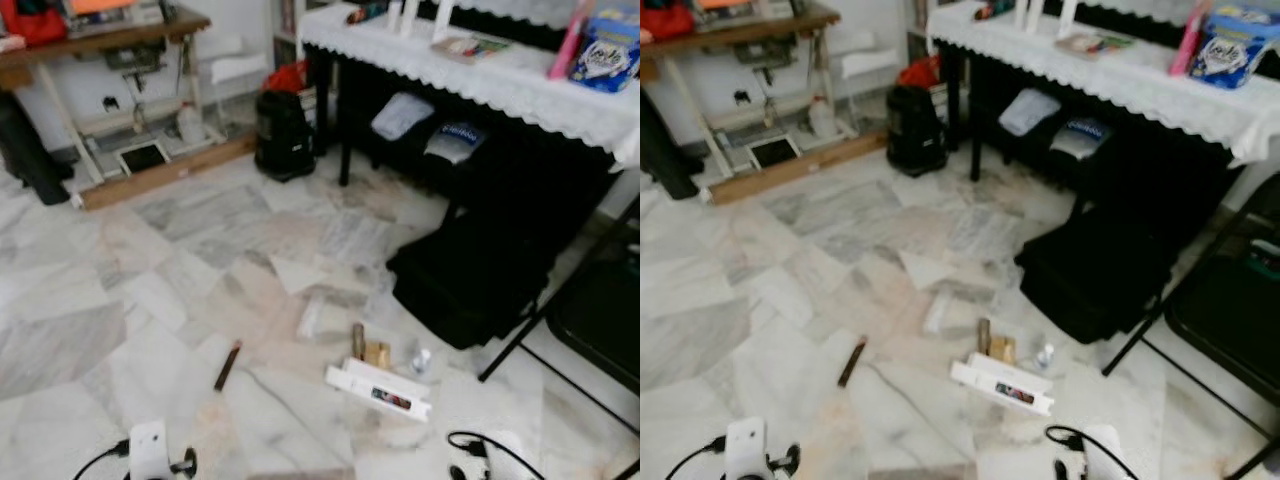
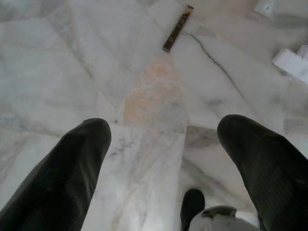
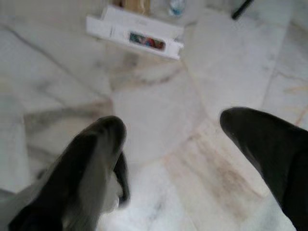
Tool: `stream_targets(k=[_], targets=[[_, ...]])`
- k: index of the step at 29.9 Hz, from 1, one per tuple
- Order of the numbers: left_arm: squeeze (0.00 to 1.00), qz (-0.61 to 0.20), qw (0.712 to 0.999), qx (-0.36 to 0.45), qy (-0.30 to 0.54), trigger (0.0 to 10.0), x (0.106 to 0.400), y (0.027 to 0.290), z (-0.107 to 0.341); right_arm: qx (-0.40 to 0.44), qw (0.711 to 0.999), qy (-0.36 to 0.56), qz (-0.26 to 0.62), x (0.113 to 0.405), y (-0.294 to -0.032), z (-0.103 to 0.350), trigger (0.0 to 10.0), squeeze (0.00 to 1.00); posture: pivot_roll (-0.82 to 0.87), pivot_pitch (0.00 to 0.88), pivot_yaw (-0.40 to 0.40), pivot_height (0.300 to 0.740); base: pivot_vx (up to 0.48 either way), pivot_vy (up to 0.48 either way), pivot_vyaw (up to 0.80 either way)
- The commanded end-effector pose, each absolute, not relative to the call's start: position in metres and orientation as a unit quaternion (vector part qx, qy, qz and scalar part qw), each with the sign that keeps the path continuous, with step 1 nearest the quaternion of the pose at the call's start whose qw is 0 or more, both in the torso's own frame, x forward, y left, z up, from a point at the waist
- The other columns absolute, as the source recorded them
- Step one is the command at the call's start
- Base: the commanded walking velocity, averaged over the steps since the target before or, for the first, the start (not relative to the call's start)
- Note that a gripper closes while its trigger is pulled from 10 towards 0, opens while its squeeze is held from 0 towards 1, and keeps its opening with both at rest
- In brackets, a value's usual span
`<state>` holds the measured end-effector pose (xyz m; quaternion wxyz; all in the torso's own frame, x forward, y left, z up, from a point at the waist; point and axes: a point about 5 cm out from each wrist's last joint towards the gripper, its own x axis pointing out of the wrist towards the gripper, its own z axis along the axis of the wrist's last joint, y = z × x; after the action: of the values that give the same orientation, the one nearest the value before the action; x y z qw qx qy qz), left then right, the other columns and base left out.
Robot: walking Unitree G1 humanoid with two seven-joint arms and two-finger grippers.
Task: Sweep floor
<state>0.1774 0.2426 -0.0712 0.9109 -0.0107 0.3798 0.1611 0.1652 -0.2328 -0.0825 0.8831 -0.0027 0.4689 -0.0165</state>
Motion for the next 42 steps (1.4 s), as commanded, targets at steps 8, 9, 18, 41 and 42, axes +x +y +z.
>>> stream_targets(k=[8, 9, 18, 41, 42], targets=[[0.00, 0.154, 0.910, -0.013, 0.385, 10.0, 0.178, 0.236, -0.073, 0.000, 0.885, 0.466, -0.013, 0.173, -0.221, -0.082, 10.0, 0.00, -0.06, 0.000, 0.011, 0.740, 0.000, 0.000, -0.77], [0.00, 0.154, 0.910, -0.013, 0.385, 10.0, 0.178, 0.236, -0.073, 0.000, 0.885, 0.466, -0.013, 0.173, -0.221, -0.082, 10.0, 0.00, -0.06, 0.000, 0.011, 0.740, 0.000, 0.000, -0.77], [0.00, 0.152, 0.911, -0.016, 0.382, 10.0, 0.179, 0.234, -0.073, 0.002, 0.886, 0.463, 0.002, 0.181, -0.188, -0.085, 10.0, 0.00, -0.06, 0.000, 0.007, 0.740, 0.000, 0.000, -0.77], [0.00, 0.144, 0.913, -0.017, 0.380, 10.0, 0.181, 0.233, -0.072, 0.000, 0.884, 0.467, -0.023, 0.179, -0.217, -0.081, 10.0, 0.00, -0.06, 0.000, 0.016, 0.740, 0.000, 0.000, -0.77], [0.00, 0.144, 0.913, -0.017, 0.381, 10.0, 0.181, 0.233, -0.072, 0.000, 0.884, 0.467, -0.023, 0.178, -0.217, -0.081, 10.0, 0.00, -0.06, 0.000, 0.017, 0.740, 0.000, 0.000, -0.77]])
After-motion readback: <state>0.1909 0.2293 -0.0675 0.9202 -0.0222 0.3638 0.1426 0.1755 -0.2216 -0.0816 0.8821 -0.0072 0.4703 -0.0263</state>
